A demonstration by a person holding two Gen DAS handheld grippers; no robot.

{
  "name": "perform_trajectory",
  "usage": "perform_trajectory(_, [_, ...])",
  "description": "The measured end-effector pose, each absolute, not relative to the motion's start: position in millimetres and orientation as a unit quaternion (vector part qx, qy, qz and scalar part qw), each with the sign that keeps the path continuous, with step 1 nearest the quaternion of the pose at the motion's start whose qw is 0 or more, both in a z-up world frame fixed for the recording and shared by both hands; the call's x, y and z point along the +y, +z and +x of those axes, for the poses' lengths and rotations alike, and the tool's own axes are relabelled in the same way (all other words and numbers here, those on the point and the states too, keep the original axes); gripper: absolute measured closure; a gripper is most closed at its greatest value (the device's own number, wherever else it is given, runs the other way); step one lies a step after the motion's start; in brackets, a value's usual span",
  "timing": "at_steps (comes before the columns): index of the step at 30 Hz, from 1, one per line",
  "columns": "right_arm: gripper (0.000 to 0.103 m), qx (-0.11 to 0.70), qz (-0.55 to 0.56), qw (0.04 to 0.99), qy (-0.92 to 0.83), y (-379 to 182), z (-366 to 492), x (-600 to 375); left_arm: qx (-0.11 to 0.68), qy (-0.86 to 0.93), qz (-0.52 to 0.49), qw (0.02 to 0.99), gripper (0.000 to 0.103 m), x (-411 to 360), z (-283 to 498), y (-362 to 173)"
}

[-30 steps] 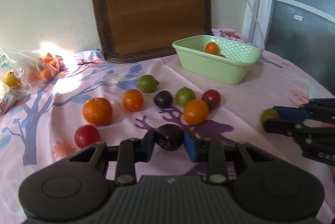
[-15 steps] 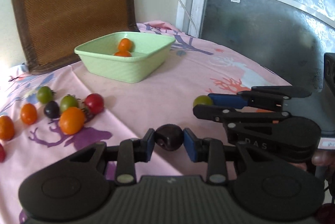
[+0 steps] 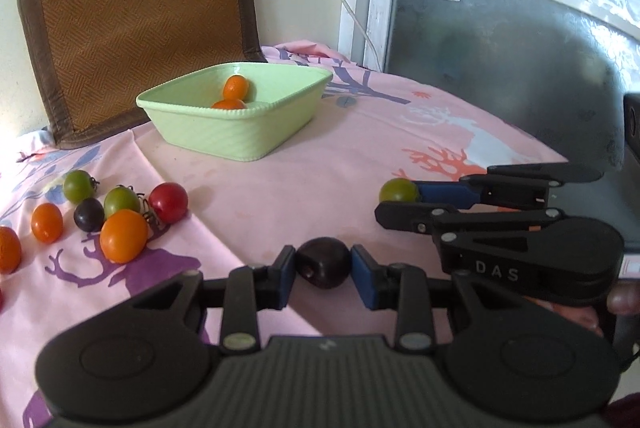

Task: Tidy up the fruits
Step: 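Carry the dark and green tomatoes over the basket with both tools, then open both tools to release the tomatoes into the basket, then grasp a red tomato with the left tool while the right grasps an orange tomato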

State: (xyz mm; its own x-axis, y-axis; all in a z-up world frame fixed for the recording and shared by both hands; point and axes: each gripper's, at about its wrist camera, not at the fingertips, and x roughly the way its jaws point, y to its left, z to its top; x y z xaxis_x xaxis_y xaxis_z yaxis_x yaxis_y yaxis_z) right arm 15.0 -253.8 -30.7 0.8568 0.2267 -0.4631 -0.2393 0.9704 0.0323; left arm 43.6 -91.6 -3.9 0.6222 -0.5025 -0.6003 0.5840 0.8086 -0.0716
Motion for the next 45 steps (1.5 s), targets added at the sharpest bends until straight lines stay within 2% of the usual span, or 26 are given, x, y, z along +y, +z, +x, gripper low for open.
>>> perform_trajectory(6, [0.075,0.203,-0.019,0.972,0.118,-16,30,-257,0.285,-0.303,0.019,0.909,0.073,-77,79,27])
perform_trajectory(12, [0.075,0.151,-0.009,0.981,0.120,10,80,-259,0.275,-0.286,-0.040,0.917,0.073,-69,146,47])
perform_trajectory(21, [0.074,0.170,-0.008,0.980,0.099,-2,141,-255,0.298,-0.262,-0.044,0.917,0.072,-84,206,34])
perform_trajectory(22, [0.074,0.171,-0.008,0.981,0.096,-5,142,-255,0.300,-0.260,-0.040,0.917,0.071,-85,208,31])
perform_trajectory(23, [0.074,0.170,-0.010,0.981,0.092,-7,143,-254,0.302,-0.257,-0.037,0.917,0.063,-86,209,30])
perform_trajectory(24, [0.070,0.166,-0.012,0.982,0.091,-8,142,-254,0.302,-0.253,-0.035,0.919,0.053,-87,209,29])
perform_trajectory(25, [0.067,0.165,-0.011,0.982,0.092,-7,142,-254,0.300,-0.249,-0.035,0.920,0.051,-86,208,29])
perform_trajectory(26, [0.056,0.160,-0.009,0.983,0.092,-6,140,-255,0.298,-0.247,-0.036,0.921,0.051,-84,207,30])
perform_trajectory(27, [0.052,0.155,-0.006,0.984,0.089,-6,138,-257,0.296,-0.246,-0.038,0.922,0.051,-81,205,33])
perform_trajectory(31, [0.052,0.149,0.012,0.986,0.080,-1,134,-264,0.262,-0.232,-0.070,0.934,0.051,-42,182,59])
perform_trajectory(37, [0.061,0.125,0.052,0.985,0.105,12,98,-265,0.206,-0.152,-0.089,0.963,0.051,58,117,85])
perform_trajectory(41, [0.066,0.152,0.069,0.973,0.163,13,81,-246,0.217,-0.082,-0.098,0.968,0.051,114,80,75])
perform_trajectory(45, [0.066,0.202,0.066,0.950,0.231,9,74,-211,0.246,-0.053,-0.115,0.961,0.051,143,61,50])
